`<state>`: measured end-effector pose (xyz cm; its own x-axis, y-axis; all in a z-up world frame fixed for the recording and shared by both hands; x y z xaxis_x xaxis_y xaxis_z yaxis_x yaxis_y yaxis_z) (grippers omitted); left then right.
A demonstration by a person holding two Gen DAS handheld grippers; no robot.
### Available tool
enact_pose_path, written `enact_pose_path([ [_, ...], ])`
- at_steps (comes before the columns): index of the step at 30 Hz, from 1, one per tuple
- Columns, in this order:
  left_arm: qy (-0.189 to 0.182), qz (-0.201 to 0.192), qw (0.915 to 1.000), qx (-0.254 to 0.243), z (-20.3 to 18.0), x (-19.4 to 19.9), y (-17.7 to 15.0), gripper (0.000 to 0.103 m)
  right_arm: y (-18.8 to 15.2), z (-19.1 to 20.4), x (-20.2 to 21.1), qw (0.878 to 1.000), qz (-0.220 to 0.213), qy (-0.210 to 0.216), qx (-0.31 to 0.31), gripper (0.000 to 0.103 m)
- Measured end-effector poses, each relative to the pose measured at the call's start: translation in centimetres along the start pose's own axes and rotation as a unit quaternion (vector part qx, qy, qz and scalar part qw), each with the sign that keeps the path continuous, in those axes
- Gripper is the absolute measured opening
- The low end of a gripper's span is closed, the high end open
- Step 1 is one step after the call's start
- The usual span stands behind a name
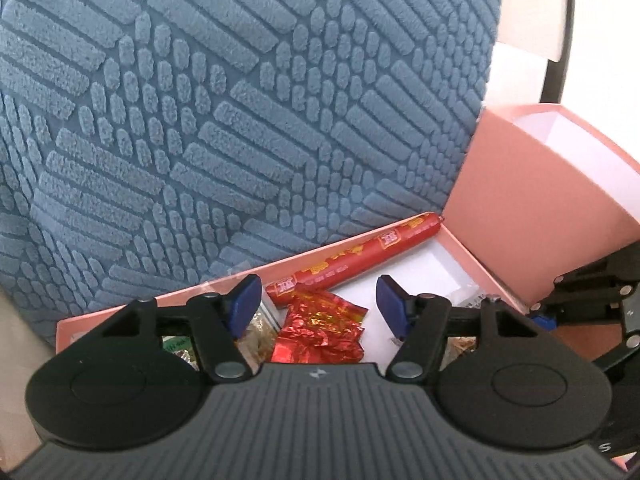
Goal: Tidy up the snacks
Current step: 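Lift the red foil packet with left gripper while right carries clear bag toward box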
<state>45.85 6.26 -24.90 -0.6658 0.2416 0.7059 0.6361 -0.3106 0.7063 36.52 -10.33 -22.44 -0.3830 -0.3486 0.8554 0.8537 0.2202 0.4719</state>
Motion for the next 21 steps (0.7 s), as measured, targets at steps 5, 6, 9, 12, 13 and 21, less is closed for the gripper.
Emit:
enact_pose_path([
  [5, 0.001, 0.031, 0.999, -0.034, -1.0, -0.5, -0.9, 0.071, -0.6, 0.4, 0.5, 1.0, 0.001, 0.006, -0.001, 0.05],
  [6, 0.007, 0.044, 0.9981, -0.043, -1.4, -0.8, -1.2, 0.071, -0.7, 0.4, 0.4, 1.0, 0.004, 0.006, -0.002, 0.05],
  [9, 0.023, 0.053, 0.9947, -0.085, -2.7, -1.5, -2.0, 0.071, -0.9, 0.3, -0.1, 1.0, 0.011, 0.004, -0.006, 0.05],
  [12, 0.03, 0.052, 0.9943, -0.088, -2.8, -1.7, -2.1, 0.071, -1.1, 0.2, -0.3, 1.0, 0.017, 0.001, -0.011, 0.05],
  [13, 0.031, 0.055, 0.9944, -0.085, -2.7, -1.9, -2.2, 0.071, -1.1, 0.3, -0.4, 1.0, 0.017, 0.002, -0.011, 0.05],
  [21, 0.041, 0.063, 0.9941, -0.079, -2.6, -2.3, -2.6, 0.061, -1.0, 0.1, -0.3, 1.0, 0.016, 0.001, -0.014, 0.05],
])
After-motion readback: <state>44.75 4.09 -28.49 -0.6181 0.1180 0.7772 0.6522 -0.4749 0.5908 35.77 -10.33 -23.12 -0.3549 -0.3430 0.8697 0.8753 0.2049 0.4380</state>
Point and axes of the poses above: each gripper's, at about its wrist camera, not at the fingertips, and x roughly against the way its jaws point, z to its left, y to its top, the point moved 4 cm from there along -x, roughly the way its jaws point, and after that the axes turned 6 degrees about y, right-handed, at the moved point
